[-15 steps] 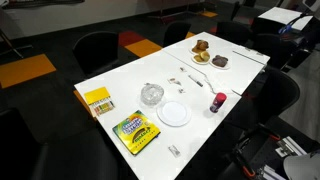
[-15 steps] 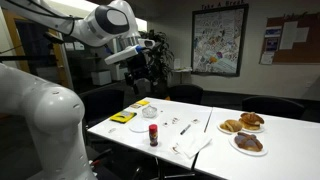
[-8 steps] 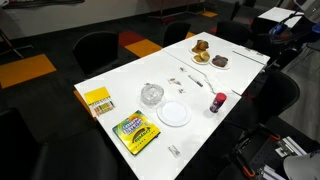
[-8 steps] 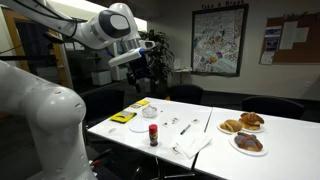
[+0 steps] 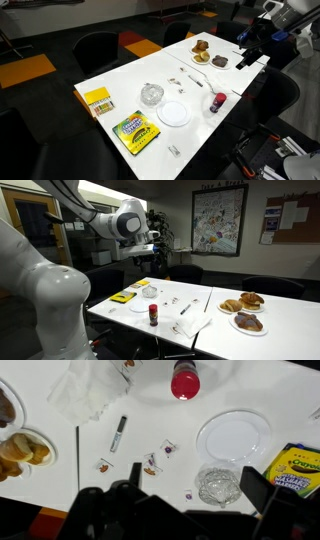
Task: Uncover the glass jar and put the lid on the table
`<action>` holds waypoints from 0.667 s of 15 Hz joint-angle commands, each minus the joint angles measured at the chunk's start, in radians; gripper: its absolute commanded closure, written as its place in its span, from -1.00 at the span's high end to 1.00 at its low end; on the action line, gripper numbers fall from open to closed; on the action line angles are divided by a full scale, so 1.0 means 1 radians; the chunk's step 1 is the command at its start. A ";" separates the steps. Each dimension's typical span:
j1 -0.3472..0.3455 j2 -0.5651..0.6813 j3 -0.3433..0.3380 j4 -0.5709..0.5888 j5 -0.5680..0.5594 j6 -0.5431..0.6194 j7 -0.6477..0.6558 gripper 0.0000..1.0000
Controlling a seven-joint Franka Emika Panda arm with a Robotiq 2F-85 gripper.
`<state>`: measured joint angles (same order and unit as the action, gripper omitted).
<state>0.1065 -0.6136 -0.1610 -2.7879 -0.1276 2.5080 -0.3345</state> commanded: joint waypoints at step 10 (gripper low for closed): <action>0.118 0.200 -0.075 0.138 0.248 -0.011 -0.127 1.00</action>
<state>0.1793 -0.5047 -0.2009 -2.7192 0.0228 2.5229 -0.3800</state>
